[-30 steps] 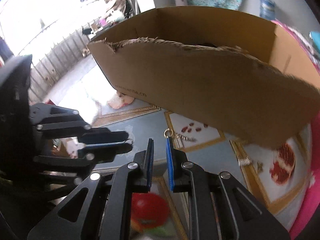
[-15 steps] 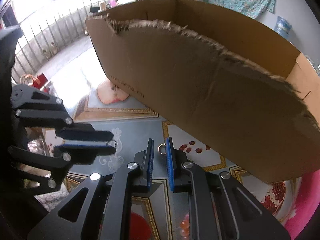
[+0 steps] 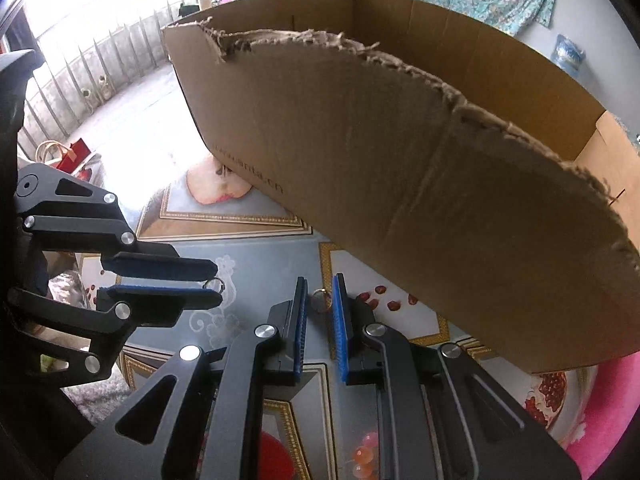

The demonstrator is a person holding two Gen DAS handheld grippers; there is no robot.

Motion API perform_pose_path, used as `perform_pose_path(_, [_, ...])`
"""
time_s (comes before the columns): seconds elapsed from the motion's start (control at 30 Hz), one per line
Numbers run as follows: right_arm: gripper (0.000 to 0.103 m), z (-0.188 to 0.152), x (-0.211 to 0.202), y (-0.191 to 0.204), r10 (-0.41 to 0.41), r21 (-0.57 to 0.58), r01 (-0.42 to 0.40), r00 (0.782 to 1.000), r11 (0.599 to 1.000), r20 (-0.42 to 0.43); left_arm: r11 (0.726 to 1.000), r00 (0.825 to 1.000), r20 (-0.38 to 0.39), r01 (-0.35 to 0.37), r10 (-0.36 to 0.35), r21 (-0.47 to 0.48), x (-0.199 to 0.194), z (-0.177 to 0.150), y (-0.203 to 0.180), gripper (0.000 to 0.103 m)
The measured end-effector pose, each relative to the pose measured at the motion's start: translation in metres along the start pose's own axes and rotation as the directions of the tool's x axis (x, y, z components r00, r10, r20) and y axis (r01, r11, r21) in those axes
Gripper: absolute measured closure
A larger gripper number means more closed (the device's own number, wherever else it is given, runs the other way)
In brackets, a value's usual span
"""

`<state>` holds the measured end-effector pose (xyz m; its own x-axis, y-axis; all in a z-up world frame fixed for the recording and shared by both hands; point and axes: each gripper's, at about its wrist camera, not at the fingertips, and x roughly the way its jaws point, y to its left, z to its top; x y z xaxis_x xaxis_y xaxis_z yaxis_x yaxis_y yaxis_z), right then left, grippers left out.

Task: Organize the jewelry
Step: 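Carry both gold rings in the two grippers over the box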

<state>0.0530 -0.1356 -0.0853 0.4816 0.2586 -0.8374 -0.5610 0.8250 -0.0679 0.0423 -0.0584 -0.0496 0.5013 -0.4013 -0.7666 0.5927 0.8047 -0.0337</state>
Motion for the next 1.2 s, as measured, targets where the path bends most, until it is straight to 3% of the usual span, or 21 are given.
perform_pose_path(0.63, [0.092,-0.001,-0.003,-0.011,0.056,0.016,-0.056,0.998,0.998,-0.02,1.0,1.0,0.01,-0.021,0.021,-0.002,-0.007,0.001,-0.002,0.093])
perform_pose_path(0.87, [0.092,-0.002,-0.043,-0.02,0.09,0.067,-0.095,0.993,0.993,0.076,0.999,0.998,0.051,-0.032,0.032,0.0,-0.029,0.006,-0.011,0.093])
perform_pose_path(1.0, [0.092,0.004,-0.084,-0.032,0.11,0.107,-0.13,0.979,0.986,0.172,0.998,0.989,0.139,0.045,-0.04,-0.033,-0.064,0.03,-0.012,0.093])
perform_pose_path(1.1, [0.092,0.015,-0.117,-0.05,0.092,0.142,-0.133,0.961,0.981,0.262,0.994,0.972,0.213,0.106,-0.096,-0.035,-0.085,0.055,-0.007,0.093])
perform_pose_path(1.2, [0.092,0.027,-0.131,-0.074,0.076,0.172,-0.132,0.951,0.976,0.299,0.988,0.967,0.219,0.144,-0.128,-0.059,-0.084,0.085,0.006,0.093])
